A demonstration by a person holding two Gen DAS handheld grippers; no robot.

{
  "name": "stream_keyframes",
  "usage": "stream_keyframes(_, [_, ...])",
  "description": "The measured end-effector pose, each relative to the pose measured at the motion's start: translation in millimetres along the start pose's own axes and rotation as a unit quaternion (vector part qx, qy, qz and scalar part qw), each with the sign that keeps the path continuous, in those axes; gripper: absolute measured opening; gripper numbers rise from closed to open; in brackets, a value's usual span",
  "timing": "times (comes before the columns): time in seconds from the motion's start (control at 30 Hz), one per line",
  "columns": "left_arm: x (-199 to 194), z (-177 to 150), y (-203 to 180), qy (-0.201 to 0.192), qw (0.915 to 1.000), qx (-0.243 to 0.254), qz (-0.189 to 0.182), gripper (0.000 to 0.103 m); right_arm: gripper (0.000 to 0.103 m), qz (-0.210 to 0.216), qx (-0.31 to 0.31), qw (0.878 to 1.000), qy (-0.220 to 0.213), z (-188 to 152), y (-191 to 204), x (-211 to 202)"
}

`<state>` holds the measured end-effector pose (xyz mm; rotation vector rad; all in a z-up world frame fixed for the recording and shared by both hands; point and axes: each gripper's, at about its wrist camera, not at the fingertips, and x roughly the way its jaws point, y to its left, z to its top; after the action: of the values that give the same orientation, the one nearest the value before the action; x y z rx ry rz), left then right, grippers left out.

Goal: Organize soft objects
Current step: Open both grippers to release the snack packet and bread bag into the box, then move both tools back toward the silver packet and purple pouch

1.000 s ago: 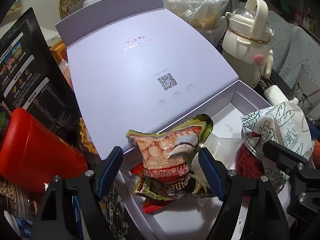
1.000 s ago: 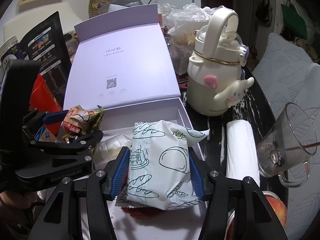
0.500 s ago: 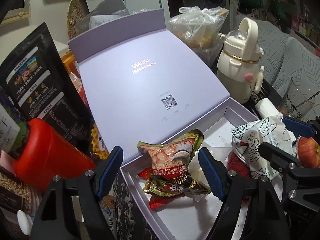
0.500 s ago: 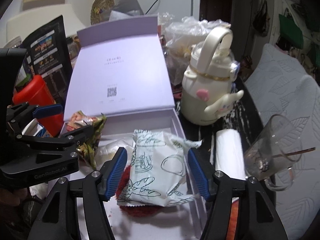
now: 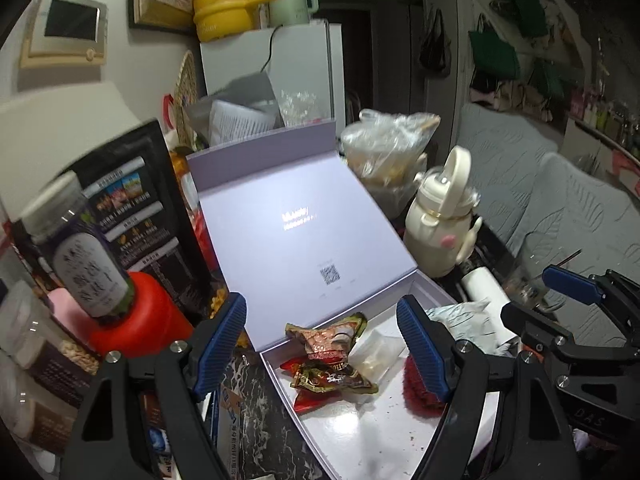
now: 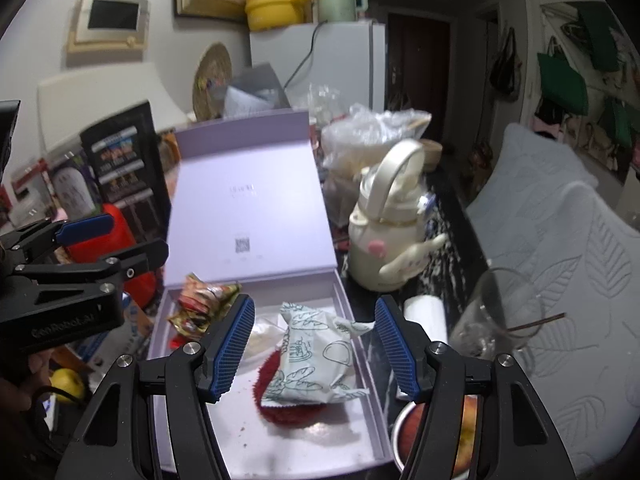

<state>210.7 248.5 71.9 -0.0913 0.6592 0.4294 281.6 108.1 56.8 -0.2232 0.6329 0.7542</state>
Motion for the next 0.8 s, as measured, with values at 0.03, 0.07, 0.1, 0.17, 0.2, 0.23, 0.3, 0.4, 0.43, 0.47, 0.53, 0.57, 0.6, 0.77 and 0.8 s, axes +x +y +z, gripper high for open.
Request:
stream_keyframes(0.03, [-7, 2, -1, -0.006, 1.0, 0.002, 0.001, 0.078, 0.063, -0.001, -0.002, 1.0, -0.007, 1, 1, -9])
stream_keyframes(0.07, [-16, 4, -3, -0.014, 0.9999, 0.004, 0.001, 0.078, 0.063, -0.001, -0.004, 1.0, -0.013, 2, 2, -16])
stream_keyframes(0.1, [-24, 5, -4, -0.02, 0.9998, 0.005, 0.001, 0.078, 0.063, -0.002, -0.006, 1.0, -0.019, 3, 3, -25])
stream_keyframes(0.17, [-40, 7, -7, -0.031, 0.9995, 0.008, -0.003, 0.08, 0.063, -0.001, -0.009, 0.999, -0.032, 5, 7, -43])
stream_keyframes(0.2, [-49, 7, -8, -0.037, 0.9992, 0.009, -0.005, 0.08, 0.063, -0.001, -0.01, 0.999, -0.036, 5, 8, -50])
stream_keyframes(0.23, [-57, 8, -9, -0.044, 0.999, 0.011, -0.005, 0.081, 0.063, -0.002, -0.011, 0.999, -0.043, 6, 10, -59])
stream_keyframes(0.3, [-73, 7, -11, -0.057, 0.9983, 0.014, -0.006, 0.081, 0.063, -0.004, -0.013, 0.998, -0.053, 5, 12, -75])
stream_keyframes(0.4, [-96, 5, -13, -0.069, 0.9974, 0.017, -0.014, 0.081, 0.063, -0.005, -0.015, 0.997, -0.07, 3, 16, -100])
stream_keyframes(0.43, [-103, 4, -13, -0.073, 0.9971, 0.016, -0.016, 0.081, 0.063, -0.007, -0.015, 0.997, -0.075, 2, 17, -108])
stream_keyframes(0.47, [-110, 4, -13, -0.078, 0.9967, 0.015, -0.019, 0.082, 0.063, -0.009, -0.016, 0.997, -0.08, 0, 18, -116])
stream_keyframes(0.53, [-124, 1, -15, -0.087, 0.9958, 0.016, -0.024, 0.082, 0.065, -0.012, -0.017, 0.996, -0.089, -3, 21, -133])
stream_keyframes(0.57, [-129, 0, -16, -0.09, 0.9954, 0.016, -0.026, 0.085, 0.067, -0.013, -0.018, 0.995, -0.095, -5, 22, -142])
stream_keyframes(0.6, [-134, -1, -17, -0.093, 0.9951, 0.015, -0.028, 0.088, 0.068, -0.014, -0.018, 0.995, -0.099, -8, 23, -150])
stream_keyframes(0.77, [-163, -16, -24, -0.113, 0.9928, 0.015, -0.036, 0.101, 0.076, -0.025, -0.023, 0.993, -0.116, -23, 29, -185])
stream_keyframes(0.8, [-167, -19, -26, -0.115, 0.9926, 0.017, -0.038, 0.101, 0.077, -0.027, -0.023, 0.992, -0.119, -26, 30, -190])
